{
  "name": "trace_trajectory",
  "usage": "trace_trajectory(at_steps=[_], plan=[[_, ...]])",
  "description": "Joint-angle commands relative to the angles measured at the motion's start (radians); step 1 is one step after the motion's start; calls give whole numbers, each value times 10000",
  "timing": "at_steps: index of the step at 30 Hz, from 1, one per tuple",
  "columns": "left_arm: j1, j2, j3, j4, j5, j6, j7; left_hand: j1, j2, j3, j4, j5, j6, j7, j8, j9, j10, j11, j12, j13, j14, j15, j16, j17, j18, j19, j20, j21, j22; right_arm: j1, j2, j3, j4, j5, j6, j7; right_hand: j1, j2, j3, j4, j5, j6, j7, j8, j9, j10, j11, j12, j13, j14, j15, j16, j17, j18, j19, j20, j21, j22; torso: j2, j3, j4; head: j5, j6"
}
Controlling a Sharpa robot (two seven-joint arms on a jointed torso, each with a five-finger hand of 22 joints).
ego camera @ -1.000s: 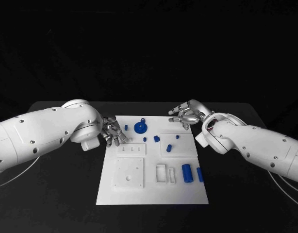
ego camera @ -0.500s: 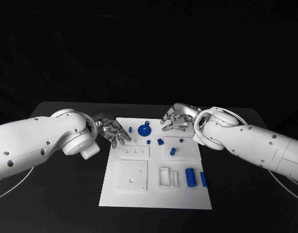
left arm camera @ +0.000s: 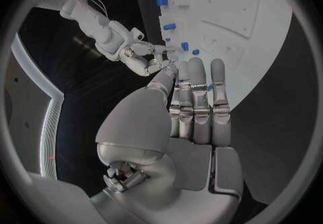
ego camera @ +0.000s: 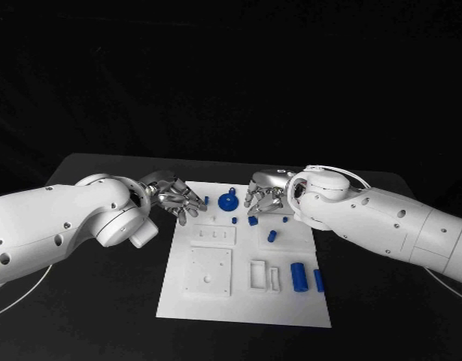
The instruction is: Assemble the parts on the task board
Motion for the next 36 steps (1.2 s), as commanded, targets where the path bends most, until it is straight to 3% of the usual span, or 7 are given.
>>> trace_trajectory(at_steps=[1,9,21,26,31,36], plan=[[13,-7,2,65,301,-479,451,98,-13,17,56,45,47,1,13,-20,139,62,-47,-10,53,-3,-101,35,-123,58,2,-115,26,40,60,-86,-34,-1076,1007,-437,43,-36,67,52,-32,98,9,-31,3,81,-23,18,13,62,-35,50,39,-195,431,-46,66,782,10,-15,6,44,-8],[13,-26,-1,84,352,-601,491,116,-21,25,59,49,42,5,10,-27,131,65,-56,-11,50,1,-138,53,-123,63,6,-155,36,95,131,-326,-48,-1568,1359,-800,81,-198,202,283,-30,-85,59,-35,-6,100,0,-91,79,73,-13,46,156,-243,402,-55,147,784,5,2,-13,88,-28],[13,-38,-11,90,453,-641,469,110,-25,28,154,48,-16,21,14,-43,104,79,-71,-10,56,17,-250,99,-117,68,22,-216,37,106,177,-437,-60,-1669,877,-981,-7,-797,778,809,-33,-653,206,-30,-15,71,67,-232,103,88,5,2,237,-175,400,-45,173,773,11,11,-20,97,-50],[13,-41,-12,91,463,-655,430,98,-14,28,178,45,-21,22,11,-44,104,82,-70,-10,55,19,-260,104,-118,66,24,-217,35,106,215,-494,-102,-1631,799,-963,69,-894,838,1003,-34,-735,230,-41,-21,53,82,-276,93,90,22,-29,244,-138,401,-14,154,770,10,16,-14,95,-58],[13,-52,-13,98,468,-668,397,96,-9,29,202,44,-29,23,10,-44,98,85,-72,-10,54,22,-274,110,-118,62,27,-220,30,106,248,-553,-159,-1569,782,-905,136,-675,1030,1065,-33,-564,181,1,-3,55,57,-270,107,91,13,-30,252,-138,404,-15,177,776,7,2,-18,106,-79],[13,-63,-13,101,470,-677,359,123,-17,28,301,39,-32,20,15,-27,94,88,-67,-9,78,25,-331,148,-113,65,32,-220,-6,105,266,-591,-151,-1425,814,-805,343,-246,1421,1025,-31,-105,53,75,27,48,-10,-266,123,89,-23,-38,253,-149,397,-29,172,779,-2,3,-32,111,-94]])
